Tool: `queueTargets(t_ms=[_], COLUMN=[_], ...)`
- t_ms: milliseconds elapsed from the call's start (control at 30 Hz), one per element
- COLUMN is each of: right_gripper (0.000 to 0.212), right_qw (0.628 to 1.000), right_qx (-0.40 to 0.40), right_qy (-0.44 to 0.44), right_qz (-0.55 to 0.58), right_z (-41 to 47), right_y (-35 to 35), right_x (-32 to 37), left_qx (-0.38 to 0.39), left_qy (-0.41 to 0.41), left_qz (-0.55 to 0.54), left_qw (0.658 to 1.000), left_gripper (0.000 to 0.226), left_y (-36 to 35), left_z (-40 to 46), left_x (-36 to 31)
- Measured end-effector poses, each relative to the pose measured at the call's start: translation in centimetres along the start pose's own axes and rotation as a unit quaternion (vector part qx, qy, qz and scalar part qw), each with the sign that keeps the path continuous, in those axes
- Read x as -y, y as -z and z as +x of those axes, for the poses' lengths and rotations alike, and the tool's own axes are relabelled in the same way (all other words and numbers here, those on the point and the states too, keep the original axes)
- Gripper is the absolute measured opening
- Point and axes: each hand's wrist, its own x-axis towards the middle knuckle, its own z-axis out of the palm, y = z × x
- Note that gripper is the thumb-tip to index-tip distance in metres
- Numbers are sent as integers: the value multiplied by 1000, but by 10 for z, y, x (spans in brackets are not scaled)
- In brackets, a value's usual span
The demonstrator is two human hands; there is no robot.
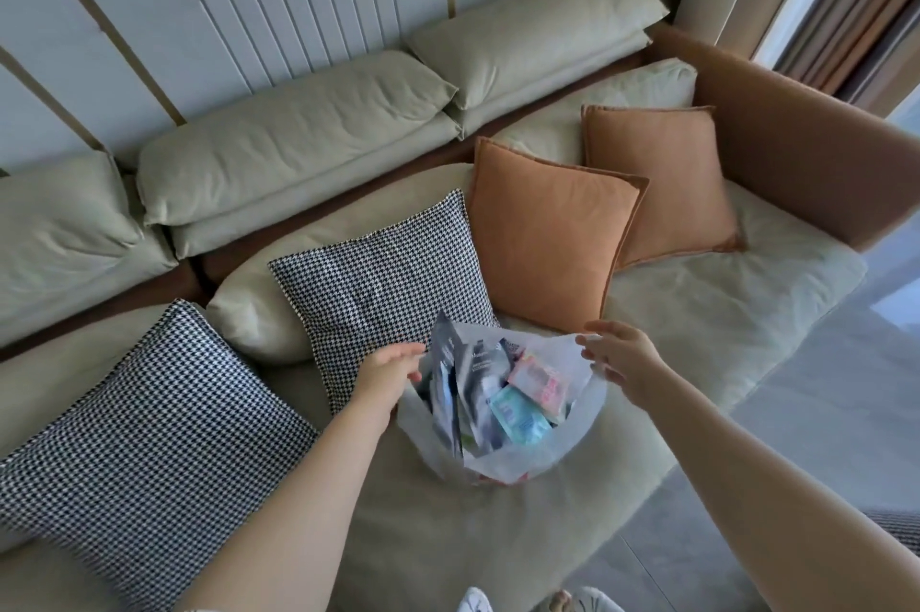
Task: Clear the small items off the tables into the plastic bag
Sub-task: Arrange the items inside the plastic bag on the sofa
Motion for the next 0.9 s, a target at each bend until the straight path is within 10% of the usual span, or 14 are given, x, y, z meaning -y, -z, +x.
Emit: queueTargets(t_ms=[200,467,700,900], right_gripper=[34,50,37,68], right_qw=[994,845,957,957], right_qx=[-3,26,111,167], right_qy=[23,132,39,-73], right_qz=[-106,-518,-263,-226], right_z=[9,-4,-3,3], right_y=[-26,-75,-150,-203], right_x=[-5,12,-4,-78], left_qx=[33,55,99,105], left_qy=[44,73,93,119], left_qz=[-106,-163,-207,-257], left_qw=[993,982,969,953], left_gripper=[38,49,47,46], left_y=[6,12,20,28], left_z=[7,11,23,34], left_x=[18,10,17,26])
